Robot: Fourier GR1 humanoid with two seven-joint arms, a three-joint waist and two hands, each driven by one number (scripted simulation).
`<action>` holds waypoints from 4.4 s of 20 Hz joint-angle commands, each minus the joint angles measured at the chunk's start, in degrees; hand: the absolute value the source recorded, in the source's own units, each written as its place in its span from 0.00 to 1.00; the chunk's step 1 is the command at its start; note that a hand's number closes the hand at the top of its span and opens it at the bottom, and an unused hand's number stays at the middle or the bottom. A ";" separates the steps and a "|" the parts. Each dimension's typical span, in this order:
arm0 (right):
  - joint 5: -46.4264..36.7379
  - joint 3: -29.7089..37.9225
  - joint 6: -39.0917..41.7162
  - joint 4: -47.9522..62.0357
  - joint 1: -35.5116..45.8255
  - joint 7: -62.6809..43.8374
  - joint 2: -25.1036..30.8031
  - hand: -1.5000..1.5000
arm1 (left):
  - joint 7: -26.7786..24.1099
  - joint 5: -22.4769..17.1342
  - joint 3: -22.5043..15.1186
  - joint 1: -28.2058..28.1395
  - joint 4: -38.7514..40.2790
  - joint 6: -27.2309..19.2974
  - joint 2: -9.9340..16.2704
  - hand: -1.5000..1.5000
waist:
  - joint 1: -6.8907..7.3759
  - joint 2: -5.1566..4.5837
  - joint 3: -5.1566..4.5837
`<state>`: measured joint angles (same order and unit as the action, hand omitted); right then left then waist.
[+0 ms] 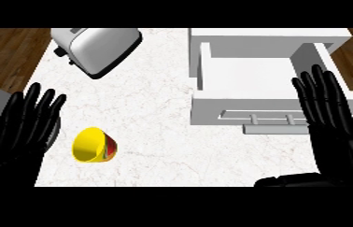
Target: Pick up the cup, place it into the drawer and close the drawer
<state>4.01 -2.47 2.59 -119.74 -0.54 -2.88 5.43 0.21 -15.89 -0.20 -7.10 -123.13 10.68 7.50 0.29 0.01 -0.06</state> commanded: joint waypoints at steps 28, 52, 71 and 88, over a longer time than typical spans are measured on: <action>5.97 7.27 3.23 0.64 5.26 -4.69 1.05 0.00 | -0.43 -0.79 3.96 -3.50 9.01 5.51 -3.57 0.00 | -0.27 0.02 0.06; 2.80 4.18 4.81 4.57 2.95 0.47 -1.50 0.00 | -20.15 7.33 12.69 -0.51 40.06 12.51 0.35 0.00 | -0.27 -0.02 0.06; 5.34 5.42 4.19 0.13 6.70 -7.82 -0.09 0.00 | -35.92 12.42 15.43 9.70 66.94 12.40 3.77 0.00 | -0.46 -0.05 0.03; 6.25 6.15 5.55 1.25 5.63 -6.20 0.06 0.00 | -46.56 14.55 13.73 15.51 81.02 13.34 2.45 0.00 | -0.47 -0.06 0.04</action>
<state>8.73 2.26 6.76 -119.90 5.18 -9.92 4.59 -44.53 -1.54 15.54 9.43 -44.80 21.44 13.08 -0.16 0.27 0.52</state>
